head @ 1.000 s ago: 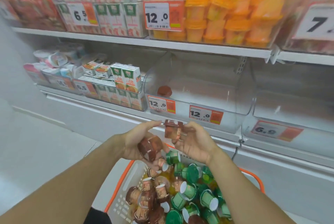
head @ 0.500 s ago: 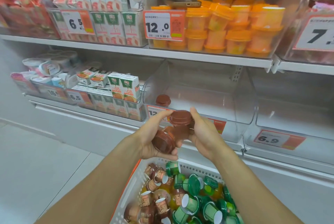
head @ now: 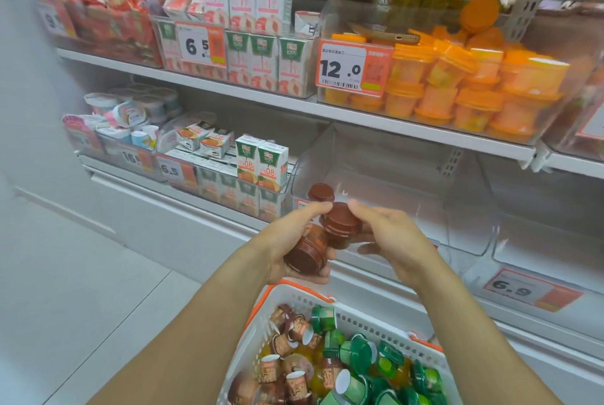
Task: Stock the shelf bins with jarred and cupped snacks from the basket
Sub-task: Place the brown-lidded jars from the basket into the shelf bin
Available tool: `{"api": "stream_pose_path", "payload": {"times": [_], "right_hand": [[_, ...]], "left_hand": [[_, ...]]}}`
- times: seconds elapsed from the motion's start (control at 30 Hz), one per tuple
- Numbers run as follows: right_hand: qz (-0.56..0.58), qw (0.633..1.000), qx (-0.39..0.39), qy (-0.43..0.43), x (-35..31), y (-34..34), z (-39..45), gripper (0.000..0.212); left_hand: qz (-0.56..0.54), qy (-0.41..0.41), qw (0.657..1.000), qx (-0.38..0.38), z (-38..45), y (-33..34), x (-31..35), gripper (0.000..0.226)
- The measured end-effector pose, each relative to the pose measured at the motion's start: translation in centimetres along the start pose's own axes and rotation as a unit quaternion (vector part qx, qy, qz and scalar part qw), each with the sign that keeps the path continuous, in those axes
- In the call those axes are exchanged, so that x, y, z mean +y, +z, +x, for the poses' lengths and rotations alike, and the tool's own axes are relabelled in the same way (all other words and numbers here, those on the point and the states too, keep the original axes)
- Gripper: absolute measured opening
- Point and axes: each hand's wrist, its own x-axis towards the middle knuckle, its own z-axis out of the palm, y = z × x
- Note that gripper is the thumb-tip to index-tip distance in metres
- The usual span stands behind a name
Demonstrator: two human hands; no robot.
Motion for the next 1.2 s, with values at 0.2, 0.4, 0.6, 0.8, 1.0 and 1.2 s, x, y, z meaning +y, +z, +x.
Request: {"api": "stream_pose_path", "payload": {"times": [0.2, 0.4, 0.6, 0.8, 1.0, 1.2], "right_hand": [[0.046, 0.996, -0.050, 0.058, -2.4, -1.0, 1.5, 0.024], [0.193, 0.974, -0.005, 0.120, -3.3, -2.1, 9.0, 0.025], [0.253, 0.951, 0.012, 0.177, -2.5, -2.3, 16.6, 0.021], [0.238, 0.954, 0.037, 0.178, -1.0, -1.6, 22.2, 0.019], [0.072, 0.980, 0.023, 0.182, 1.5, -0.6, 26.3, 0.029], [-0.006, 0.987, 0.011, 0.162, 3.0, -0.4, 27.7, 0.035]], "left_hand": [[-0.078, 0.000, 0.997, 0.025, 0.2, -0.1, 0.5, 0.065], [-0.253, -0.013, 0.965, 0.070, 1.1, -0.9, 0.4, 0.032], [-0.298, -0.009, 0.953, 0.053, 1.8, -1.4, 1.2, 0.015], [-0.306, 0.004, 0.951, 0.035, 2.8, -2.0, 2.1, 0.022], [-0.311, 0.016, 0.948, 0.066, 3.3, -3.6, 2.4, 0.026], [-0.328, 0.029, 0.939, 0.101, 3.3, -4.0, 2.9, 0.036]]}}
